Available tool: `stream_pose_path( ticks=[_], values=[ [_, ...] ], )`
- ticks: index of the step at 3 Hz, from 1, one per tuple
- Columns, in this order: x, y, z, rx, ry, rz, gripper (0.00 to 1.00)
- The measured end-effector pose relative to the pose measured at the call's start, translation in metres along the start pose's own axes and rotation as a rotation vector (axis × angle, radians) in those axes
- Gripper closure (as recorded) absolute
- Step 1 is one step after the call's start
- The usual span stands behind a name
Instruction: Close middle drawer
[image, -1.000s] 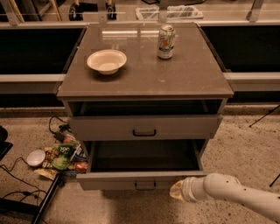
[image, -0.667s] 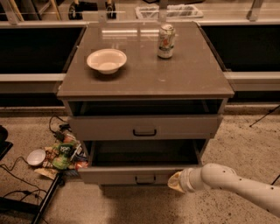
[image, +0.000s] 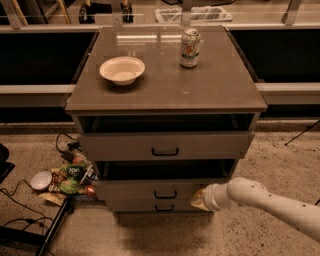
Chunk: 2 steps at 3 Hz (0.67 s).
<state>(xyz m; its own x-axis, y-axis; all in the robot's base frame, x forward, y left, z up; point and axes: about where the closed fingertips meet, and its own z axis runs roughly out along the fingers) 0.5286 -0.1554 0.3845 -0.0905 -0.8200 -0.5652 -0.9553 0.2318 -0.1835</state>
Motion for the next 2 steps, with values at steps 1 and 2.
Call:
stream_pose_path(
  ticks=[1, 2],
  values=[
    [-0.0086, -0.0467, 0.0104, 0.008, -0.008, -0.035, 1.0],
    [-0.0092, -0.0418, 0.0103, -0.002, -0.007, -0.038, 1.0]
  ],
)
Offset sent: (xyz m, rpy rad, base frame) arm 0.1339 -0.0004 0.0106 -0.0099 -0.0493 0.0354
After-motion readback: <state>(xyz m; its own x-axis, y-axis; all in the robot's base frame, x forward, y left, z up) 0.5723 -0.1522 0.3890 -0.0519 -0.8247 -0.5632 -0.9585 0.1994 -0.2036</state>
